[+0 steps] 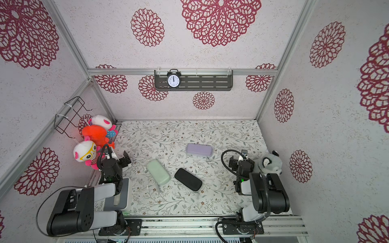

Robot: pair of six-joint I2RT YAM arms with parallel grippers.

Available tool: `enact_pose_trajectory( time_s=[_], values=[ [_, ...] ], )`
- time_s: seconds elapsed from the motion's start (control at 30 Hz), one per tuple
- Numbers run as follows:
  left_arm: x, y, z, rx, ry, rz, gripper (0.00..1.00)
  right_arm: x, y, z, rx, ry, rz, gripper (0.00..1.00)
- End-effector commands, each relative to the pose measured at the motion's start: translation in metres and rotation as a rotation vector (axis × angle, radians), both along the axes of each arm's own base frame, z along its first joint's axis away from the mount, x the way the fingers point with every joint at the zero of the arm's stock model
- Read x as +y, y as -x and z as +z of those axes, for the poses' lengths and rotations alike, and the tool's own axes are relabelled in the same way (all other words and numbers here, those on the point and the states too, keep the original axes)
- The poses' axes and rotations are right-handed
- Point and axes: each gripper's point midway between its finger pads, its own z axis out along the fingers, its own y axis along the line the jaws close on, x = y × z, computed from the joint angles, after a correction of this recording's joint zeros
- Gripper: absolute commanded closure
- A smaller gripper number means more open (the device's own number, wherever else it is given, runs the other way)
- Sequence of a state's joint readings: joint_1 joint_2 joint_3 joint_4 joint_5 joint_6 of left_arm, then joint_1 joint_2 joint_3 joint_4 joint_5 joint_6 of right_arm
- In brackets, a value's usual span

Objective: Put umbrellas into zippered umbrella sleeves
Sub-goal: Reset both arms

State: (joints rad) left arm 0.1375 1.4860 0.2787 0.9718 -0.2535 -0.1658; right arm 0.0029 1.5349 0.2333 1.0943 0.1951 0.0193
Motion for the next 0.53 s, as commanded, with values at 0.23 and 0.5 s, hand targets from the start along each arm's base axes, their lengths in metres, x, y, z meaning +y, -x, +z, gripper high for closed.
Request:
enact_pose_trajectory(
  time_s=[0.23,0.5],
  values=[
    [-0.016,-0.041,0.005,0.039,0.013,-0.147,0.02,0.006,-0.014,0.031,-0.115,-0.009,0.018,0.01],
    [-0.018,-0.040,0.006,0.034,0.008,-0.144,0.02,0.008,-0.015,0.030,-0.111,-0.003,0.026,0.01]
  ],
)
